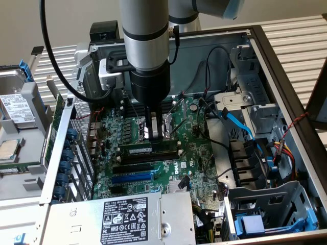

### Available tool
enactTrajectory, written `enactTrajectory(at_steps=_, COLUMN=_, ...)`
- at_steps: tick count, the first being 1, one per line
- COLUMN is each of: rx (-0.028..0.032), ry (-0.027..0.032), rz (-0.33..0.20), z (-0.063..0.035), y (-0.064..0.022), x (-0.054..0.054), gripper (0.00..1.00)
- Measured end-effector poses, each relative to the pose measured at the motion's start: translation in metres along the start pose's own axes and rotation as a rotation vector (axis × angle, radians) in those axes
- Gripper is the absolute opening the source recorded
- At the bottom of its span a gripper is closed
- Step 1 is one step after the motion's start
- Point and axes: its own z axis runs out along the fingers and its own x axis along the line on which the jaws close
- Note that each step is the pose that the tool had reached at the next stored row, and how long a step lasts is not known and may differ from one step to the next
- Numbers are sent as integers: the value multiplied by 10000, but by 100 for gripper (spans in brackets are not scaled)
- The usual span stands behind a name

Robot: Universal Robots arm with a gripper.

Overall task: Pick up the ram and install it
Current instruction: 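Insert the ram into the slot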

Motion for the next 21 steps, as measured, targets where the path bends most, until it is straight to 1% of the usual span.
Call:
enactTrajectory(at_steps=4, rx=5, ry=1, rz=-2, z=2, y=0, x=2, gripper=14)
enactTrajectory(at_steps=6, rx=29, ry=1, rz=-1, z=8, y=5, x=2, gripper=14)
enactTrajectory(at_steps=11, rx=45, ry=2, rz=0, z=14, y=7, x=2, gripper=14)
enactTrajectory(at_steps=21, rx=52, ry=2, rz=27, z=20, y=20, x=2, gripper=14)
